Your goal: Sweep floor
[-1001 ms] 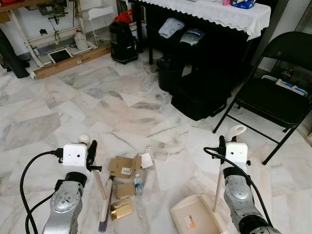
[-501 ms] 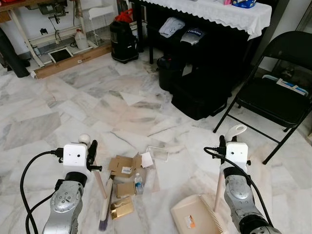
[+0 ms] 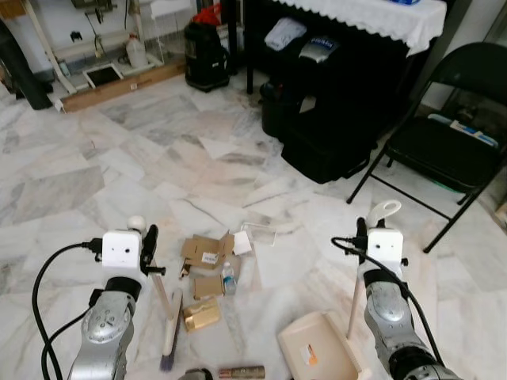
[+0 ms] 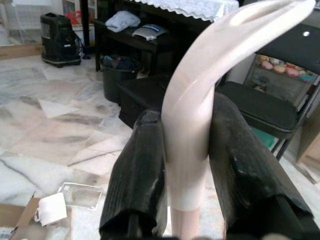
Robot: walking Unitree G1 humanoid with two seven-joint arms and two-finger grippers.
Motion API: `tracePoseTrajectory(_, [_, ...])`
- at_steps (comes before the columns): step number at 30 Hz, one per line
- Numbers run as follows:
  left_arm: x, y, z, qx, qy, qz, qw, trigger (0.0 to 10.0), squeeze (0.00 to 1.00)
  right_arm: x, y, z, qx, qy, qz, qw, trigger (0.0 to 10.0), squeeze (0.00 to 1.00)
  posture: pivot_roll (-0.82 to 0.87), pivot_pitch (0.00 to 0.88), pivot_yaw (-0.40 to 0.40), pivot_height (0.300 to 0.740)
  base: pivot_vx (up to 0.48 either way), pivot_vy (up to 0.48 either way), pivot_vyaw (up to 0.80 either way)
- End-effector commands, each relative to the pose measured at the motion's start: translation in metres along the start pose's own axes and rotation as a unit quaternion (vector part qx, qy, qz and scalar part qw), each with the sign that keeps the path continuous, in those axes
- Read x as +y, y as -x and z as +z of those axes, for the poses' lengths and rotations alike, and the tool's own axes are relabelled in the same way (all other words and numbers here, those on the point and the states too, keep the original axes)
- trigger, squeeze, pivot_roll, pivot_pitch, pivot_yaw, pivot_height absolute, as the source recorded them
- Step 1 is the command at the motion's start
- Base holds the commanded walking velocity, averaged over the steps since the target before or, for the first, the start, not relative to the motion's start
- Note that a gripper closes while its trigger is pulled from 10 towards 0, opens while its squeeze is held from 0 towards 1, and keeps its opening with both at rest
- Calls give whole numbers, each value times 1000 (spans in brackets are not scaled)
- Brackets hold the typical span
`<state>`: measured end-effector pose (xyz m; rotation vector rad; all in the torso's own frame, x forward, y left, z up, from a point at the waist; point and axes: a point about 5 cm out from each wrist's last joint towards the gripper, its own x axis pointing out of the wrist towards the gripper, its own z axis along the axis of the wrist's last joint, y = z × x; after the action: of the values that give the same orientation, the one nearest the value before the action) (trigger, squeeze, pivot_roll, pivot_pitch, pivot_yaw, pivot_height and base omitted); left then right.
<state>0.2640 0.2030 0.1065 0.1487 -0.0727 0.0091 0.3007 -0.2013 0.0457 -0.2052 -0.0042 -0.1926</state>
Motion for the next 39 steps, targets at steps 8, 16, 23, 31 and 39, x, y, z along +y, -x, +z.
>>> tracePoseTrajectory(8, [4, 1, 4, -12, -9, 9, 1000, 10000, 0, -1, -5, 7, -15, 1, 0, 1000, 10000, 0, 114, 73, 6, 740, -190, 0, 0])
tracePoseTrajectory(16, [2, 1, 3, -6, -4, -3, 1000, 10000, 0, -2, -5, 6, -15, 4, -3, 1000, 10000, 0, 118, 74, 7, 740, 0, 0, 0])
tracePoseTrajectory(23, [-3, 3, -5, 23, 0, -35, 999, 10000, 0, -4, -5, 7, -17, 13, -11, 1000, 10000, 0, 126, 77, 9, 740, 0, 0, 0])
tracePoseTrajectory(31, [-7, 5, -6, 29, 5, -45, 999, 10000, 0, -12, -8, 14, -43, 45, -34, 997, 10000, 0, 124, 79, 12, 740, 0, 0, 0])
tracePoseTrajectory(39, [-8, 6, -6, 38, 7, -60, 997, 10000, 0, -24, -13, 19, -53, 87, -96, 990, 10000, 0, 135, 81, 19, 740, 0, 0, 0])
